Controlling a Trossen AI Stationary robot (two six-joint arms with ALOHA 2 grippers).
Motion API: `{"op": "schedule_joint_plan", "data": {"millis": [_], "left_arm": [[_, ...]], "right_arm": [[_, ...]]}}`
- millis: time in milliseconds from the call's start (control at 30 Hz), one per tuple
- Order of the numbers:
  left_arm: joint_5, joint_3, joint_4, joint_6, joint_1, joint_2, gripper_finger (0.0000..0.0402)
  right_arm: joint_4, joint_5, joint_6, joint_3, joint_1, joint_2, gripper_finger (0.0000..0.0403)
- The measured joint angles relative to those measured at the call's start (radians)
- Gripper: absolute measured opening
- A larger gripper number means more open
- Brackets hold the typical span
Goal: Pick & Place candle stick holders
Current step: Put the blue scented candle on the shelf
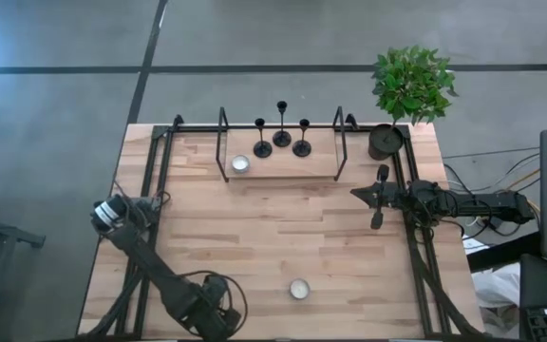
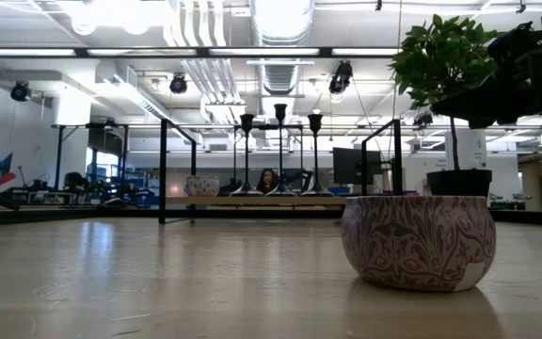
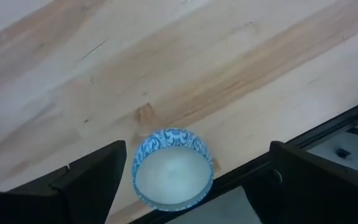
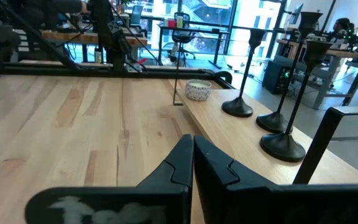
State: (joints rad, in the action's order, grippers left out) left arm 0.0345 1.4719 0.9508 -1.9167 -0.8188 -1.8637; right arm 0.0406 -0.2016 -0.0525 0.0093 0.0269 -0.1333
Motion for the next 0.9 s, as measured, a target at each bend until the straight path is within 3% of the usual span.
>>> {"op": "schedule_joint_plan", "data": {"millis": [233,900], "left_arm": [[0.001,-0.001,-0.022,-0.053,-0.028,0.000,0.0400],[-0.054,-0.005,-0.024,0.097,-0.049,-0.021,0.0399]], "right_arm": [[0.000,0.000,0.000,0.000,0.000,0.000,0.0008],[0.000,0.000,0.000,0.000,0.000,0.000,0.0008]]}}
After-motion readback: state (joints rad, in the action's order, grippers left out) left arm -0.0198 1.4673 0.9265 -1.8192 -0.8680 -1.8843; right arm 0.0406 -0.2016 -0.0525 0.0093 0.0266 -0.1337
